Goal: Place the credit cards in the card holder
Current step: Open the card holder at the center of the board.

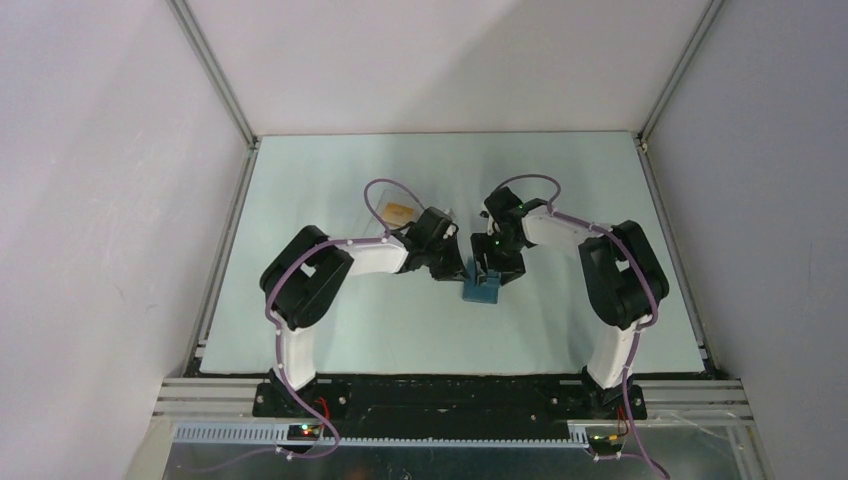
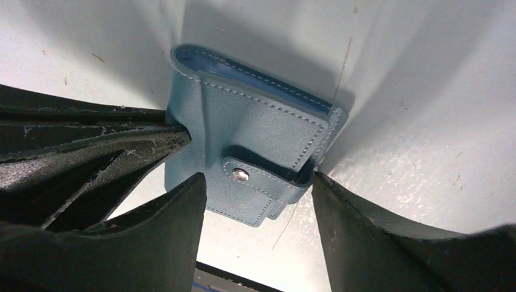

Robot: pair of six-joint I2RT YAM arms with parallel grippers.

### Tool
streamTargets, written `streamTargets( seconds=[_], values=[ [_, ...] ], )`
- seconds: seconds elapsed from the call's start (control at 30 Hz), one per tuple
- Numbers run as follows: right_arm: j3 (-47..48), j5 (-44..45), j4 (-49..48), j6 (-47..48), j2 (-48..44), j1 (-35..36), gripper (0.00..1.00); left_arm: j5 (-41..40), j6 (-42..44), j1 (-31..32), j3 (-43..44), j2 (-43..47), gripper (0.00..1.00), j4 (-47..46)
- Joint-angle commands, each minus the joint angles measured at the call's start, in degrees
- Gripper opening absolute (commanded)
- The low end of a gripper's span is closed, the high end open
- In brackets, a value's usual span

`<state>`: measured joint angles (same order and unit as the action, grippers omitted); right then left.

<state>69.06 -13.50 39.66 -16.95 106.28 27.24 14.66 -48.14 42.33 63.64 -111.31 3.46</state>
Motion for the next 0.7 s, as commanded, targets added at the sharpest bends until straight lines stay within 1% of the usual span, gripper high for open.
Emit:
streamTargets(
  seconds=[0.0, 0.13, 0.23, 0.3, 0.37, 0.43, 0.57, 0.67],
  values=[
    [0.55, 9.43, 2.38, -0.33, -0.09, 1.92, 0.72, -5.88, -0.48, 0.77, -2.12, -1.79, 0.04, 5.33],
    [1.19, 16.96, 2.45, -1.68, 0.20, 4.45, 0.82, -5.80, -1.04, 0.76, -2.15, -1.56, 0.00, 5.31],
    [2.65, 22.85, 3.31, -2.07, 1.56, 5.60, 0.82, -5.63, -1.08, 0.74, -1.97, -1.45, 0.00, 5.25],
    [3.20, 26.34, 3.83, -2.26, 2.29, 6.26, 0.80, -5.51, -0.97, 0.74, -1.80, -1.69, 0.00, 5.28],
    [3.60, 29.10, 4.78, -2.28, 2.69, 6.78, 0.74, -5.50, -1.11, 0.81, -1.77, -1.83, 0.00, 5.24],
    [3.84, 31.63, 5.49, -2.47, 2.81, 6.99, 0.60, -5.39, -1.15, 0.79, -1.76, -2.03, 0.00, 5.28],
    [3.88, 35.42, 6.38, -2.77, 1.32, 7.16, 0.54, -5.59, -1.40, 0.77, -1.85, -2.51, 0.00, 5.30],
    [3.89, 38.29, 7.02, -2.51, 0.33, 7.11, 0.53, -5.81, -1.58, 0.79, -1.93, -2.87, 0.00, 5.31]
  ],
)
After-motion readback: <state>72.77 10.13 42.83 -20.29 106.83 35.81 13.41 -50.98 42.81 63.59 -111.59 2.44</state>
